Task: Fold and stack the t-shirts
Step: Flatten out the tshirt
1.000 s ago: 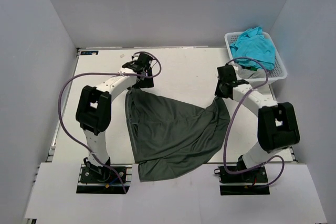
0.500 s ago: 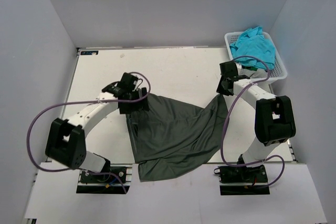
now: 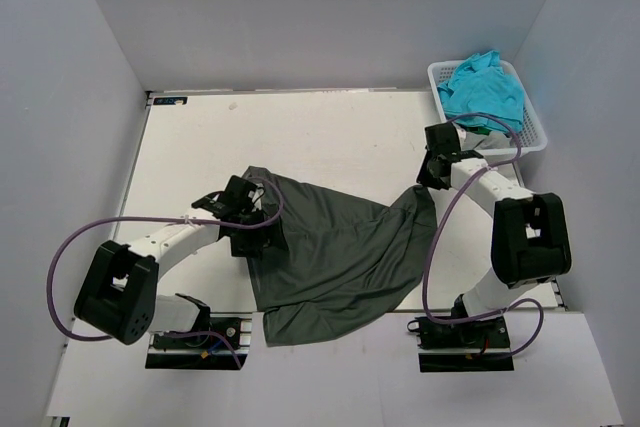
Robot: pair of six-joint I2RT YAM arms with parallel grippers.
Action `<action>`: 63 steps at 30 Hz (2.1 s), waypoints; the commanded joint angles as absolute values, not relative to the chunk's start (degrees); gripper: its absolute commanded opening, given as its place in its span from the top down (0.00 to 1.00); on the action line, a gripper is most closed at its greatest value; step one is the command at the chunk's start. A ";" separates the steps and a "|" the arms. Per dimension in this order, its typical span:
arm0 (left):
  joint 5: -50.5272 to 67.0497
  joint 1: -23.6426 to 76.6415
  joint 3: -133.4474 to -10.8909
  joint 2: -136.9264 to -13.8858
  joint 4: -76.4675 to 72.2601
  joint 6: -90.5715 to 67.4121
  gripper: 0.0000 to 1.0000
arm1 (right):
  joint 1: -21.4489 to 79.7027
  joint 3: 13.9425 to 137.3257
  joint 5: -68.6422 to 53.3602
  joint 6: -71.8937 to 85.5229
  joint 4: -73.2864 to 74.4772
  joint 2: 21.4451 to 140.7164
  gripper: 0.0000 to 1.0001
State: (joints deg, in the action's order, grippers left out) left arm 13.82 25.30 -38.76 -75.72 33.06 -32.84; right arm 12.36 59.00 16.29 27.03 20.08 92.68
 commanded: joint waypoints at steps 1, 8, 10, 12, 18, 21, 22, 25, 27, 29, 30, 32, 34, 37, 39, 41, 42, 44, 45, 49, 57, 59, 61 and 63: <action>14.24 25.40 -37.71 -72.95 25.76 -34.01 0.00 | 11.87 58.80 15.73 27.51 19.95 90.09 1.00; 15.56 25.40 -39.63 -76.29 22.68 -32.96 0.04 | 11.87 58.27 13.97 27.42 19.77 89.03 1.00; 16.08 25.40 -40.16 -76.29 23.46 -32.96 0.08 | 11.69 58.01 13.97 27.42 19.60 88.51 1.00; 16.61 25.40 -40.78 -75.68 24.34 -32.43 0.09 | 11.95 57.75 14.15 27.25 19.60 88.51 1.00; 15.30 25.40 -42.88 -74.97 32.32 -31.29 0.09 | 11.78 58.18 14.06 27.07 20.13 88.86 1.00; 14.59 25.40 -42.89 -74.97 33.84 -30.15 0.09 | 11.69 58.10 14.15 26.81 19.78 89.03 1.00; 14.59 25.40 -42.89 -74.97 33.84 -30.15 0.09 | 11.60 58.27 14.06 26.89 19.69 89.21 1.00; 17.92 25.40 -42.89 -76.37 33.22 -29.62 0.09 | 11.43 58.71 13.45 26.89 20.30 89.91 1.00; 19.94 25.40 -41.93 -77.17 32.27 -29.62 0.09 | 11.69 58.71 13.19 26.72 19.95 90.17 1.00; 21.17 25.40 -41.40 -77.17 29.80 -30.15 0.09 | 11.60 58.54 12.92 26.81 19.86 90.44 1.00; 21.18 25.92 -41.40 -77.17 29.79 -30.67 0.09 | 11.69 58.62 12.75 26.98 19.95 90.61 1.00; 21.88 25.93 -41.92 -77.17 29.79 -30.67 0.09 | 11.69 58.71 12.75 26.63 19.95 90.79 1.00; 21.28 25.93 -42.63 -76.64 29.79 -30.67 0.09 | 11.69 58.71 12.65 26.89 19.86 90.70 1.00; 20.13 25.93 -42.63 -76.64 28.48 -30.67 0.10 | 11.51 58.45 12.57 26.89 19.78 90.70 1.00; 19.60 25.93 -42.10 -77.17 27.78 -30.15 0.16 | 11.52 58.45 12.92 26.90 20.04 90.70 1.00; 18.98 25.93 -41.40 -78.65 26.55 -30.15 0.21 | 11.51 58.53 13.18 26.72 19.95 90.44 1.00; 18.29 25.93 -41.40 -78.66 26.54 -30.15 0.28 | 11.51 58.54 13.27 26.63 19.86 90.27 1.00; 17.67 25.93 -41.40 -78.66 25.85 -30.76 0.33 | 11.52 58.80 13.36 26.63 20.13 90.35 1.00; 16.88 25.93 -40.87 -77.88 25.84 -30.76 0.38 | 11.69 58.71 13.45 26.54 19.95 90.18 1.00; 14.16 25.93 -40.87 -75.86 27.15 -31.38 0.44 | 11.51 58.71 13.62 26.54 20.30 89.91 1.00; 11.78 25.93 -42.01 -74.71 34.18 -31.90 1.00 | 11.51 59.41 13.45 26.28 20.30 90.26 1.00; 10.12 25.93 -42.71 -72.78 36.72 -31.90 1.00 | 11.43 59.50 14.14 26.45 20.65 90.18 1.00; 5.66 25.93 -45.25 -71.20 40.94 -32.43 1.00 | 11.25 59.50 16.17 26.63 21.09 89.21 1.00; 2.21 25.93 -48.42 -68.31 43.93 -33.83 1.00 | 10.99 59.24 17.57 26.72 21.36 87.55 1.00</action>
State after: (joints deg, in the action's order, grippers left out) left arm 8.40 25.69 -43.31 -73.89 38.87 -32.49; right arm 11.57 58.19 14.39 26.59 20.27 90.50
